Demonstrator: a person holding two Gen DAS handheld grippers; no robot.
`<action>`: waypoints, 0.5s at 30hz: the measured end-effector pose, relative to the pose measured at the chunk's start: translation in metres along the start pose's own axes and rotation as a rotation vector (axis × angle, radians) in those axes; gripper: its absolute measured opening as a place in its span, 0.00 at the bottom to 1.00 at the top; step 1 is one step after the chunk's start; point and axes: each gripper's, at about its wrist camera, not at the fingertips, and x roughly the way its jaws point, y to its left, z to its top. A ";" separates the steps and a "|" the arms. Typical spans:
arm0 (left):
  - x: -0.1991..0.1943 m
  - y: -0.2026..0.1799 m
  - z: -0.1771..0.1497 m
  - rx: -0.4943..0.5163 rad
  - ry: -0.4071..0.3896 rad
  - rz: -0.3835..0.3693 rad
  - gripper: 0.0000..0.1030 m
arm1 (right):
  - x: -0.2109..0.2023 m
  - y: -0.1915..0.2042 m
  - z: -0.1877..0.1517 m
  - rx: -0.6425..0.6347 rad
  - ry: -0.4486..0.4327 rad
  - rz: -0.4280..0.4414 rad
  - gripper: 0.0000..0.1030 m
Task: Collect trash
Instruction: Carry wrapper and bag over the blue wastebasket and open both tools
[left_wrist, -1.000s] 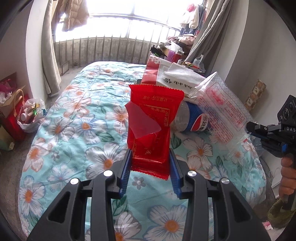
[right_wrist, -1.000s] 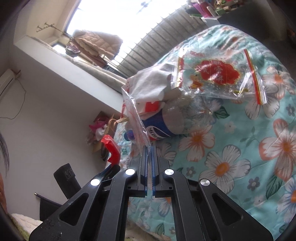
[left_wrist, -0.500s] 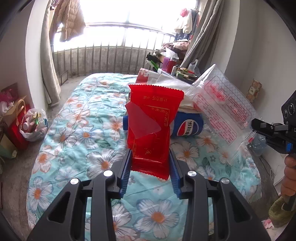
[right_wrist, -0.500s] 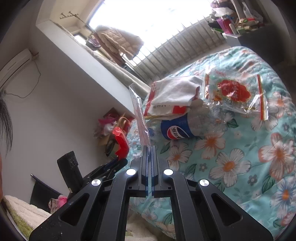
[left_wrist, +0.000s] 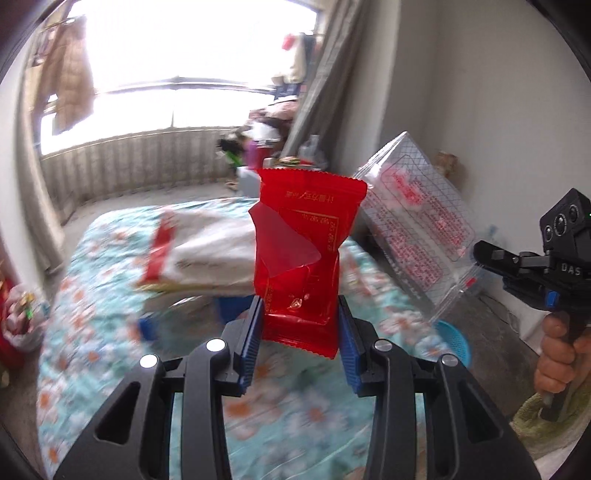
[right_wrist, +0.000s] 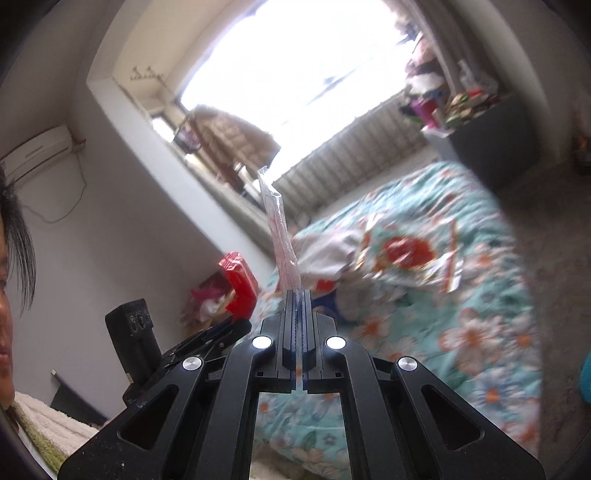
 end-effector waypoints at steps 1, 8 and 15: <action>0.010 -0.013 0.009 0.023 0.009 -0.037 0.36 | -0.013 -0.007 0.003 0.010 -0.035 -0.022 0.01; 0.090 -0.117 0.055 0.201 0.115 -0.284 0.36 | -0.100 -0.067 0.014 0.112 -0.267 -0.228 0.00; 0.202 -0.245 0.071 0.297 0.377 -0.497 0.36 | -0.177 -0.163 -0.005 0.376 -0.450 -0.506 0.01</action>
